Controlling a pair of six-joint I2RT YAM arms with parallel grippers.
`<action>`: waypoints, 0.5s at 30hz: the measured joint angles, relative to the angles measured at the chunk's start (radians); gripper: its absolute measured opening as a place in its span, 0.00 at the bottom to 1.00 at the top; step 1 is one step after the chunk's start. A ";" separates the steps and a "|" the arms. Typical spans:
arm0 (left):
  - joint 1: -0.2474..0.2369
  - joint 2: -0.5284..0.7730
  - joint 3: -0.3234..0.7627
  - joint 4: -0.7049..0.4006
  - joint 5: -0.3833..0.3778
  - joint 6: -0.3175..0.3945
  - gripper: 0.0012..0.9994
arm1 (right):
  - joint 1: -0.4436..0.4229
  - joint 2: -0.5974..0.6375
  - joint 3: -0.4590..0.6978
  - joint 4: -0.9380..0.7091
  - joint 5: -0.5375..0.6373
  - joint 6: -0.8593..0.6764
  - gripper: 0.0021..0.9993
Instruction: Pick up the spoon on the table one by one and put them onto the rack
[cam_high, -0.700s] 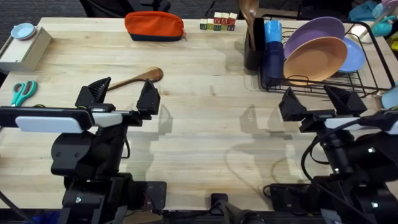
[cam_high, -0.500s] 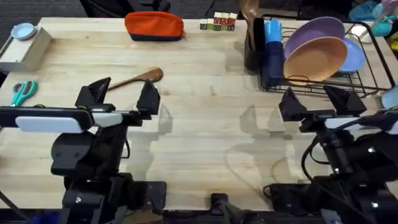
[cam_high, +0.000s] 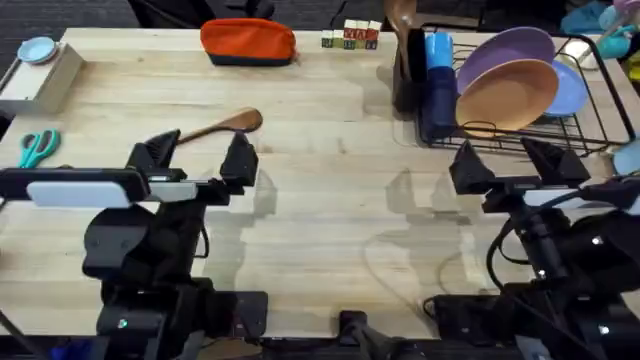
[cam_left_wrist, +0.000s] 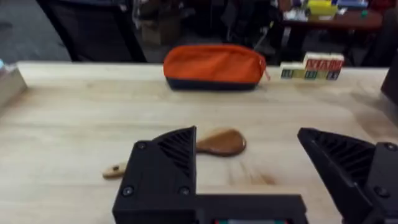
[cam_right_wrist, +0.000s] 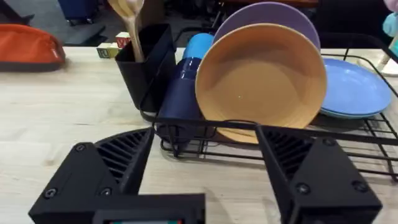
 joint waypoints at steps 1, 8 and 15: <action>0.000 0.001 0.015 -0.043 -0.001 -0.005 0.99 | 0.000 0.000 0.003 -0.009 0.000 0.001 0.99; 0.000 0.117 0.217 -0.179 -0.018 -0.009 0.99 | 0.000 0.022 0.151 -0.264 -0.002 0.004 0.99; 0.000 0.406 0.461 -0.228 -0.013 -0.007 0.99 | 0.000 0.171 0.395 -0.394 -0.002 0.004 0.99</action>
